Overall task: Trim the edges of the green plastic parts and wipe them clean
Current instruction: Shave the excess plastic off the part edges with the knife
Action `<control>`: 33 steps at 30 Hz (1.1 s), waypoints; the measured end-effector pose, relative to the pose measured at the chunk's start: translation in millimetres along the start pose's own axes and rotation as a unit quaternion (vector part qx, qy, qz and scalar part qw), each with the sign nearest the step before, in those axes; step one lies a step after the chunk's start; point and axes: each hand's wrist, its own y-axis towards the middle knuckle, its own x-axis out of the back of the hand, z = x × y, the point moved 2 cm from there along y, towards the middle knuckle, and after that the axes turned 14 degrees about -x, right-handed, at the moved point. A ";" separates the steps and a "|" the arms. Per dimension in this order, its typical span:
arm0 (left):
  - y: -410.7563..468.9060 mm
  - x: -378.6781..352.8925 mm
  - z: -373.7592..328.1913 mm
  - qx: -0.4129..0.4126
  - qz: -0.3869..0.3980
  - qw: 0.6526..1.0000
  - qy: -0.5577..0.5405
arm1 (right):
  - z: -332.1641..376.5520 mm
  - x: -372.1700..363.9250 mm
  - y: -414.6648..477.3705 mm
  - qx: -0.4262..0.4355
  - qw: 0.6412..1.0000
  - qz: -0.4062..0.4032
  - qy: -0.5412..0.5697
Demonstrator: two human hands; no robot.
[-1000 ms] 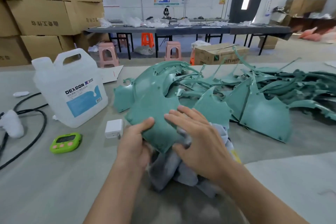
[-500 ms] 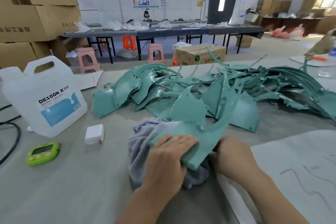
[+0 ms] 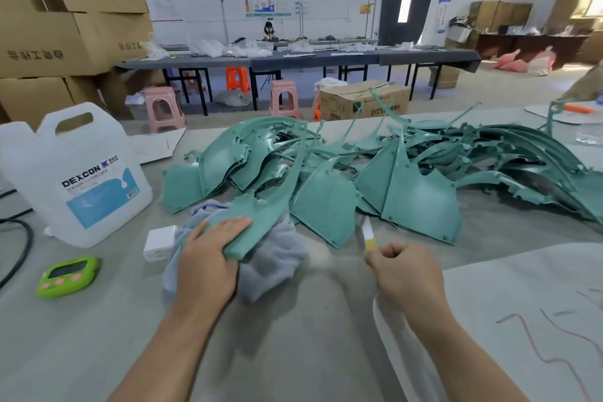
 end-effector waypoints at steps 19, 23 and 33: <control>-11.1 6.5 -27.8 -0.033 0.012 0.996 -0.086 | 19.1 -27.2 -49.5 0.312 0.919 0.237 0.056; -13.2 5.3 -22.7 -0.029 0.002 0.995 -0.099 | 21.6 -34.6 -54.5 0.328 0.916 0.227 0.030; -11.0 8.3 -18.9 -0.068 -0.037 0.992 -0.102 | 28.1 -26.4 -8.1 0.242 0.968 -0.021 0.067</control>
